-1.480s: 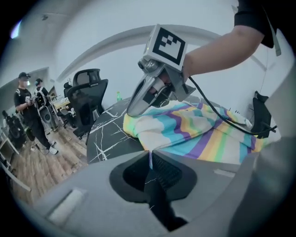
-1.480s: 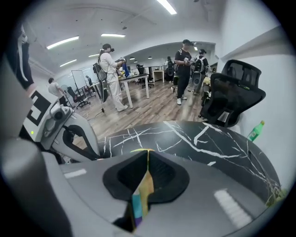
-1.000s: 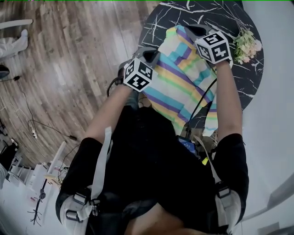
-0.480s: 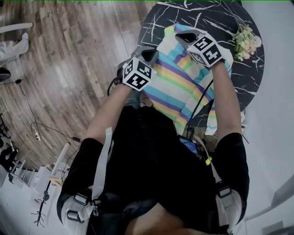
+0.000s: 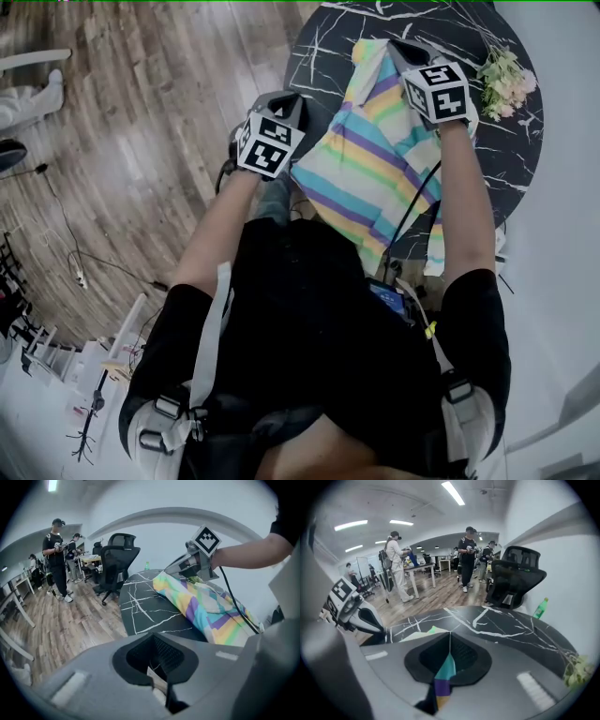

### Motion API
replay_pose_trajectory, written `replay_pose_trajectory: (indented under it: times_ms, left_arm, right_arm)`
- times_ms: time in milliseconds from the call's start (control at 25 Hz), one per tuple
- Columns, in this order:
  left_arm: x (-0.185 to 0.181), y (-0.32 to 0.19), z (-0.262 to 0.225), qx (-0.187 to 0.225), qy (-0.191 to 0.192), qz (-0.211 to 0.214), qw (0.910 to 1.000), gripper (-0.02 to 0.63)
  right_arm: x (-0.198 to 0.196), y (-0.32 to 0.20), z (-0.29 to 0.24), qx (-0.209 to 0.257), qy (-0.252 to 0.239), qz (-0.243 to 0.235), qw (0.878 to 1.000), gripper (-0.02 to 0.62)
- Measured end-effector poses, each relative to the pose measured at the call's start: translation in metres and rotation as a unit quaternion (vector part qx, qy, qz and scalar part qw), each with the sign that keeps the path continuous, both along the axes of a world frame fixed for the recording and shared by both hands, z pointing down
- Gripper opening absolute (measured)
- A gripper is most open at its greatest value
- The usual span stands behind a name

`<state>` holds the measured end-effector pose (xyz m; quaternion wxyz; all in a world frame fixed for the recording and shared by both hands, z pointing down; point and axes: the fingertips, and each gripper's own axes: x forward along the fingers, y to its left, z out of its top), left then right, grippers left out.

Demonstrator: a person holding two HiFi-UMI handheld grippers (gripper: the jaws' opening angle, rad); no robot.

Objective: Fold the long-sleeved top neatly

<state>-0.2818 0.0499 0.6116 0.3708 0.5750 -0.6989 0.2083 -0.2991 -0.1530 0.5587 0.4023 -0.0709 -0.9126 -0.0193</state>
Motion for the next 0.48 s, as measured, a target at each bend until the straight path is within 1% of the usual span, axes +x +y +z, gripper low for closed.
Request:
replay_pose_trajectory:
  times_ms: [80,160,200,240,280,320,360,400,480]
  left_arm:
    - [-0.005,0.003,-0.003,0.006,0.005,-0.003,1.0,0.008]
    - [-0.004,-0.002,-0.01,0.023,0.003,0.001,0.9997,0.009]
    - [-0.001,-0.006,-0.015,0.036,0.008,0.004,0.9993,0.011]
    - [0.004,-0.012,-0.021,0.049,0.017,0.01,0.9986,0.032]
    - [0.011,-0.018,-0.026,0.061,0.027,0.02,0.9976,0.069]
    - [0.018,-0.026,-0.03,0.07,0.036,0.032,0.9963,0.11]
    - [0.026,-0.033,-0.031,0.076,0.04,0.046,0.9952,0.139]
    - [0.032,-0.041,-0.031,0.077,0.039,0.06,0.9945,0.149]
    - [0.041,-0.054,-0.023,0.063,0.027,0.079,0.9945,0.163]
  right_arm:
    - [-0.003,0.009,0.001,-0.007,0.001,-0.009,1.0,0.011]
    - [-0.003,0.017,0.004,0.01,0.003,-0.025,1.0,0.015]
    - [-0.002,0.022,0.005,0.012,0.005,-0.032,0.999,0.02]
    - [-0.001,0.026,0.005,0.007,0.006,-0.038,0.999,0.054]
    - [-0.001,0.029,0.004,0.001,0.006,-0.042,0.999,0.112]
    - [0.0,0.032,0.002,-0.003,0.004,-0.046,0.999,0.129]
    - [0.001,0.034,0.0,-0.004,0.003,-0.05,0.999,0.137]
    - [0.002,0.035,-0.003,-0.001,0.002,-0.052,0.999,0.137]
    - [0.007,0.034,-0.007,0.004,0.001,-0.052,0.999,0.137]
